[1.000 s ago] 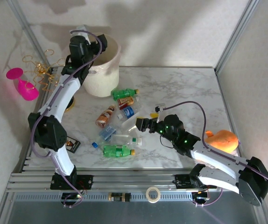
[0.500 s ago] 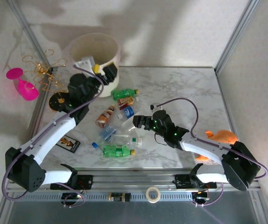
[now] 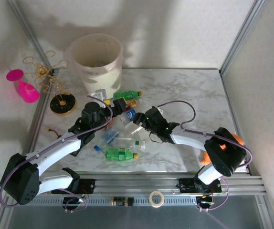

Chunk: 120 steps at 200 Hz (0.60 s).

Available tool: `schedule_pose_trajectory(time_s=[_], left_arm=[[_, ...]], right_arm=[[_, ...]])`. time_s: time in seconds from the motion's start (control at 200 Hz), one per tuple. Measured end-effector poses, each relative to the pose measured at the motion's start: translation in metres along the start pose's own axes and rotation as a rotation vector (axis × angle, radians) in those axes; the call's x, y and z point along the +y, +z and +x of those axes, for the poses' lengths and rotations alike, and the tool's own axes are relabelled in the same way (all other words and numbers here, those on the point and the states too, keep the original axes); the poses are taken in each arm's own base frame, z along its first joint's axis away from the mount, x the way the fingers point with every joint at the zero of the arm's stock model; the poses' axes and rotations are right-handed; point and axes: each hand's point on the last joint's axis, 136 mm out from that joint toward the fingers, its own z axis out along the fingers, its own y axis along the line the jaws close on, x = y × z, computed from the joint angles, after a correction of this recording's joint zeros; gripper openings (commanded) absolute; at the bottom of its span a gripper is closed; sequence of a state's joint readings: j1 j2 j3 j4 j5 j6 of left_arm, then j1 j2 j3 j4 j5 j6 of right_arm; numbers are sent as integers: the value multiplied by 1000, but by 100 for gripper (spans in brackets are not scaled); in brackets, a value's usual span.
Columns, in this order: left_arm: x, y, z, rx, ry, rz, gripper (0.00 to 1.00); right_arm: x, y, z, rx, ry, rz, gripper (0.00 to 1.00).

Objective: Put the plastic bottles in the bin

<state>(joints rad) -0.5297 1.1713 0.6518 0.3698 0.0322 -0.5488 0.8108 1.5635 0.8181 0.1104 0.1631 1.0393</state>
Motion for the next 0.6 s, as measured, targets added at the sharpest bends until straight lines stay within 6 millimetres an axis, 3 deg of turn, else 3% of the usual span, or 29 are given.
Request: schedule_pose_trajectory(time_s=[0.125,0.245,0.456,0.601], left_arm=[[25,-10,24,22,-37,-51,97],[38,-16,33,17,-65,-78,97],[40,-21,25,-32,-81,-82,98],[40,-25,20,-58,-82,-84,98]], right_arm=[[4,12,0,15,59,25,98],[-2,24,5,36,107,64,97],[-19,37,14,61,163,132,95],[-25,45,10,58,197,151,92]])
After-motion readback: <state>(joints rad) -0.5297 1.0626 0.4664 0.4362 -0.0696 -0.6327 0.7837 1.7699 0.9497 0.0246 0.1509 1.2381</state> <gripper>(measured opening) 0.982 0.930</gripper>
